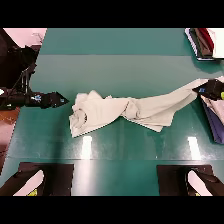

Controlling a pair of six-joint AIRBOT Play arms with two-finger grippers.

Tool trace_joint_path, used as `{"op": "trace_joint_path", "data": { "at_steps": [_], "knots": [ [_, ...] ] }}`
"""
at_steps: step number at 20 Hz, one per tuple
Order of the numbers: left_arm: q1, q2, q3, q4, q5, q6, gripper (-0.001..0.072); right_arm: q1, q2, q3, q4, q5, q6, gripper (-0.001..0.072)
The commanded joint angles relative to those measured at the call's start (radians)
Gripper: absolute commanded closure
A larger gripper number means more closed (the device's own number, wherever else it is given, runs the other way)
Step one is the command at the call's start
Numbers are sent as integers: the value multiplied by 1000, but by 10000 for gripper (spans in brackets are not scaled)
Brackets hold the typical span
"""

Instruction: Fold the shirts.

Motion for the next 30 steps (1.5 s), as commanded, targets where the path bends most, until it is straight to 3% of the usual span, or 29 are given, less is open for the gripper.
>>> {"op": "trace_joint_path", "data": {
  "at_steps": [1, 3, 5, 10, 16, 21, 28, 30],
  "knots": [
    [0, 0, -19, 97, 21, -86, 42, 1, 2, -30, 2, -7, 2, 700],
    [0, 0, -59, 149, 19, -151, 42, 1, 1, -30, 2, -12, 2, 700],
    [0, 0, -138, 90, 51, -149, 43, 1, 1, -30, 1, -24, 2, 700],
    [0, -8, -294, -152, 273, -88, 43, 1, 1, -30, 2, -43, 2, 700],
    [0, -173, -277, -389, 296, 47, 43, 1, 1, -30, 2, -31, 2, 700],
    [0, -252, -253, -444, 320, 70, 43, 1, 1, -30, 5, -27, 2, 699],
    [0, -320, -251, -615, 319, 201, 47, 1, 1, -30, 5, -28, 3, 699],
    [0, -320, -227, -626, 297, 227, 238, 1, 1, -30, 5, -29, 3, 699]
  ]
}}
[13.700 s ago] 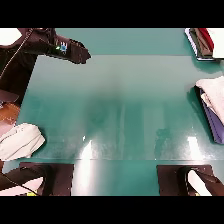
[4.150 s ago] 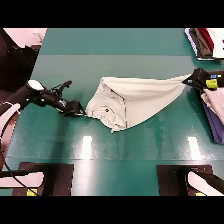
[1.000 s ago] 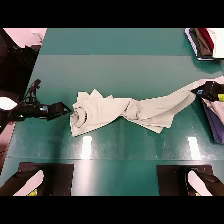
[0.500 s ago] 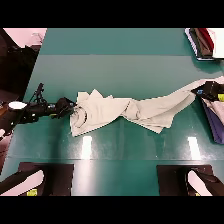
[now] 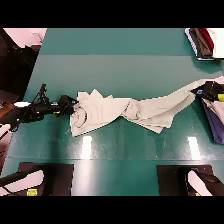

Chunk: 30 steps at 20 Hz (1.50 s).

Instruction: Fold the shirts.

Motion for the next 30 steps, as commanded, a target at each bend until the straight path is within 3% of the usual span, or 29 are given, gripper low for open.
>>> {"op": "trace_joint_path", "data": {
  "at_steps": [1, 5, 6, 7, 8, 11, 15, 22, 27, 30],
  "knots": [
    [0, -11, 34, -51, -34, 58, 236, 1, 0, 0, 0, -1, 0, 699],
    [0, -11, 69, -7, -46, 54, 238, 1, 0, 0, 1, -8, 0, 699],
    [0, -11, 70, 0, -31, 54, 381, 1, 0, 0, 1, -7, 0, 699],
    [0, -11, 70, -2, -7, 55, 637, 1, 0, 0, 1, -7, 0, 699],
    [0, -11, 73, -10, 14, 54, 677, 1, 0, 0, 2, -8, 0, 699],
    [0, -3, 193, -19, -42, 54, 678, -1, 7, 16, -5, -56, 0, 699],
    [0, 112, 579, -4, -101, 54, 678, -48, 7, 217, -5, -108, -1, 699],
    [0, 324, 1316, 250, -113, 54, 677, -149, 8, 678, -5, -126, -41, 699],
    [0, 447, 1449, 335, -93, 42, 677, -201, 11, 873, -7, -93, -66, 699],
    [0, 462, 1452, 366, -109, -30, 678, -275, 10, 967, -8, -26, -70, 700]
  ]
}}
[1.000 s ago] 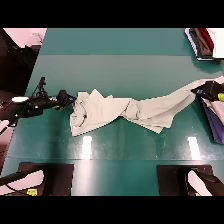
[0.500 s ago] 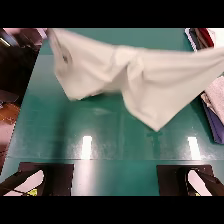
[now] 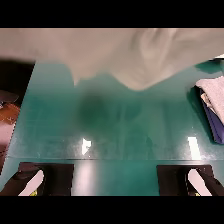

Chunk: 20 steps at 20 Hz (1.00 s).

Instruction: Fold the shirts.

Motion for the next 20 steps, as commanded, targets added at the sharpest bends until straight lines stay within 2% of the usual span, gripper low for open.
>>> {"op": "trace_joint_path", "data": {
  "at_steps": [1, 5, 8, 10, 12, 15, 17, 20],
  "knots": [
    [0, 30, 26, 97, -18, -91, 677, -86, 0, 107, -3, 85, -7, 699],
    [0, -31, -155, 346, -150, -289, 677, -109, -14, -37, 7, 199, 43, 700],
    [0, -135, -406, 331, -246, -299, 678, -18, -93, -248, 5, 307, 58, 701],
    [-5, -216, -597, 284, -261, -296, 677, 90, -172, -402, -30, 295, 56, 700],
    [-42, -312, -763, 285, -255, -277, 677, 193, -278, -525, -82, 221, 54, 700],
    [-101, -483, -838, 284, -177, -179, 677, 275, -445, -586, -100, 43, 54, 700],
    [-105, -562, -834, 253, -58, -184, 677, 288, -546, -549, -98, -43, 55, 700],
    [-102, -599, -809, 239, 141, -195, 677, 288, -667, -409, -99, -92, 55, 699]
  ]
}}
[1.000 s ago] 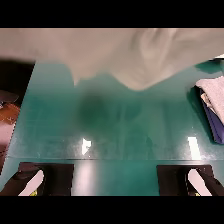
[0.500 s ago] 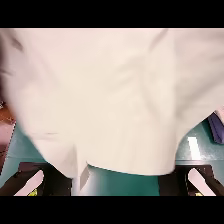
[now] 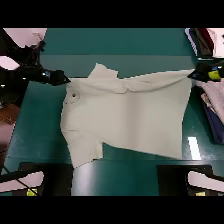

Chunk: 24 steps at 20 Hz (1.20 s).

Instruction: Fold the shirts.

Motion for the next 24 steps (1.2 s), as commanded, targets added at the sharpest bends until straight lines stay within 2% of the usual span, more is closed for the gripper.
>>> {"op": "trace_joint_path", "data": {
  "at_steps": [1, 2, 3, 4, 5, 6, 9, 12, 13, 17, 20, 24],
  "knots": [
    [-7, -63, 3, -22, 216, 8, 677, 16, -148, 118, -7, -93, 1, 699],
    [-7, -63, 14, -23, 237, 8, 675, 11, -178, 159, -5, -92, 1, 694],
    [-7, -63, 28, -21, 235, 9, 674, 11, -209, 204, -5, -81, 3, 578],
    [-7, -63, 42, -14, 230, 12, 515, 11, -238, 246, -5, -56, 5, 325],
    [-4, -63, 60, -6, 220, 12, 240, 11, -256, 285, -7, -19, 7, 277],
    [7, -60, 87, 10, 182, 11, 96, 11, -266, 323, -7, 23, 7, 278],
    [94, -46, 187, 80, -64, -2, 94, -3, -244, 380, -25, 185, -12, 280],
    [220, 1, 182, 196, -365, -95, 112, -35, -169, 337, -24, 350, -29, 281],
    [253, 25, 143, 232, -425, -94, 224, -44, -129, 288, -24, 364, -40, 282],
    [311, 215, -249, 238, -393, -93, 223, -60, 60, 8, -24, 353, -67, 283],
    [309, 315, -529, 163, -338, -84, 224, -60, 180, -189, -22, 275, -72, 283],
    [309, 334, -721, 110, -336, -84, 224, -60, 295, -339, -7, 199, -73, 284]
  ]
}}
